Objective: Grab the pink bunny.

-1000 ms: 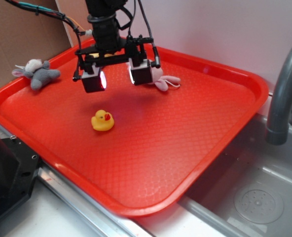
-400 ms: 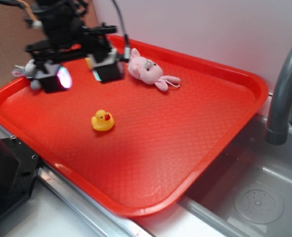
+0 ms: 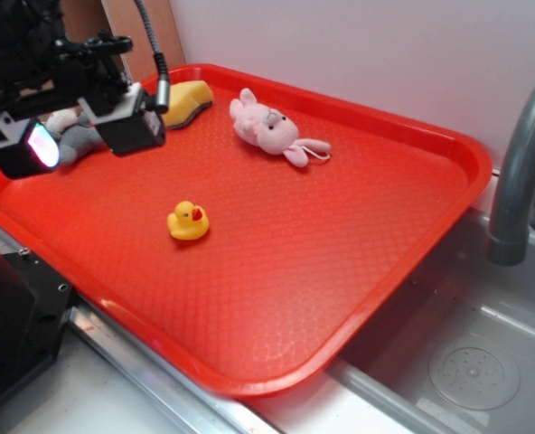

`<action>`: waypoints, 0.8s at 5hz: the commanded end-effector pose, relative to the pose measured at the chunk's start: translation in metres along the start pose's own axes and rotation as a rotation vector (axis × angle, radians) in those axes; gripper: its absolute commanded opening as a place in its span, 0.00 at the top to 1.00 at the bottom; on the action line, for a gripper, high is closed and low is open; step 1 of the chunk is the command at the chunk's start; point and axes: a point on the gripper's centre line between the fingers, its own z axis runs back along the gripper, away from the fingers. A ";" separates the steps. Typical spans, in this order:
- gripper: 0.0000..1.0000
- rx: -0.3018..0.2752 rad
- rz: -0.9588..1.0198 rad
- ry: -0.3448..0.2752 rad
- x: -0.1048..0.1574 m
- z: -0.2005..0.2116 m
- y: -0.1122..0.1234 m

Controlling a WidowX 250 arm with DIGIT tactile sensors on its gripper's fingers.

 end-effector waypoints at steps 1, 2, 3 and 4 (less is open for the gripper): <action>0.00 -0.009 0.005 -0.008 0.005 0.001 0.003; 0.00 0.054 0.163 0.065 0.045 0.002 0.002; 0.00 0.096 0.198 0.010 0.091 -0.011 -0.018; 0.00 0.042 0.202 -0.033 0.128 -0.029 -0.039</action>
